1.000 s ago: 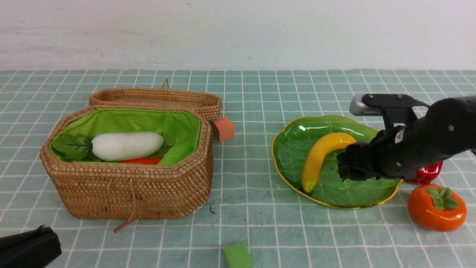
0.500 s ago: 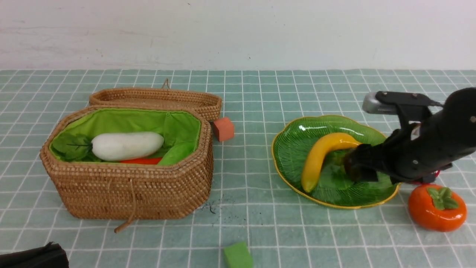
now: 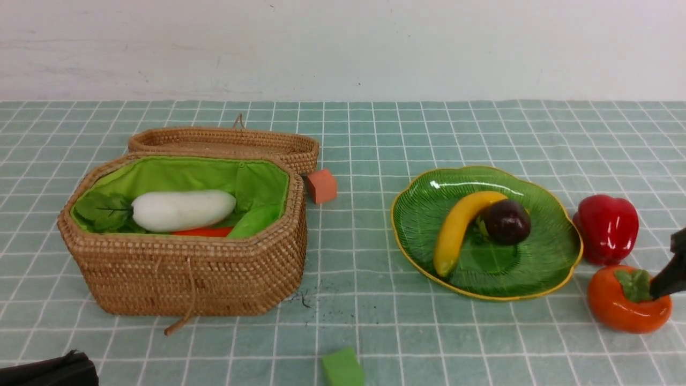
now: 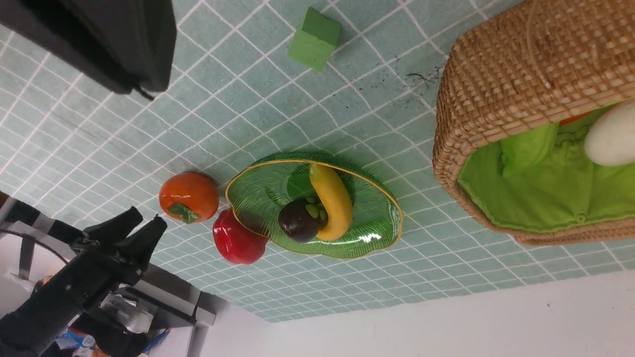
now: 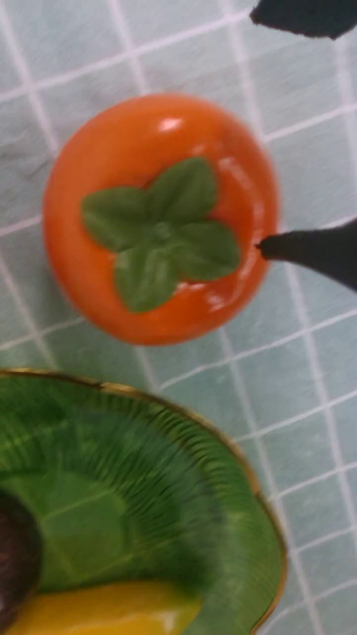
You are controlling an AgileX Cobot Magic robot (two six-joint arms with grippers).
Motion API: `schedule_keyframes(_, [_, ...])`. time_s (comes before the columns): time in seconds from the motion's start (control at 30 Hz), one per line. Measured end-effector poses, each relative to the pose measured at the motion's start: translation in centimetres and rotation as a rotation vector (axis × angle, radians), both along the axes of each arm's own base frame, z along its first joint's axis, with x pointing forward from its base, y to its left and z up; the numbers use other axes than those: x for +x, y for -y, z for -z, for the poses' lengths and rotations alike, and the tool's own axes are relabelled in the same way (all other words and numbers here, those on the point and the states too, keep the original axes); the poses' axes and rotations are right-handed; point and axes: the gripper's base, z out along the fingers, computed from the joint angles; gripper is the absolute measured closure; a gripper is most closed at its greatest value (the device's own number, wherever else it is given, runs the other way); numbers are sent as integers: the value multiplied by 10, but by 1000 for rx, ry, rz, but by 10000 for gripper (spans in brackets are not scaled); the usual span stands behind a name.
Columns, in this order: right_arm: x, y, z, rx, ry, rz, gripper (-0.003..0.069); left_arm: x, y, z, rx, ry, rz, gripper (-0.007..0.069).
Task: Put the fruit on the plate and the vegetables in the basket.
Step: Grab a tomato with your right arm and place it on the plate on the right.
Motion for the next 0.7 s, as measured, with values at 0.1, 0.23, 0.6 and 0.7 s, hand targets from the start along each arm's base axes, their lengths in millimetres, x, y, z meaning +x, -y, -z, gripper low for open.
schedule_keyframes(0.1, [12,10,14,40,52,27,34,0,0,0,5,3,-2,637])
schedule_keyframes(0.23, [21,14,27,51,72,42,15,0,0,0,5,3,-2,637])
schedule_keyframes(0.6, [28,5,46,78,27,11,21,0,0,0,5,3,-2,637])
schedule_keyframes(0.7, [32,0,50,87,24,12,22,0,0,0,5,3,-2,636])
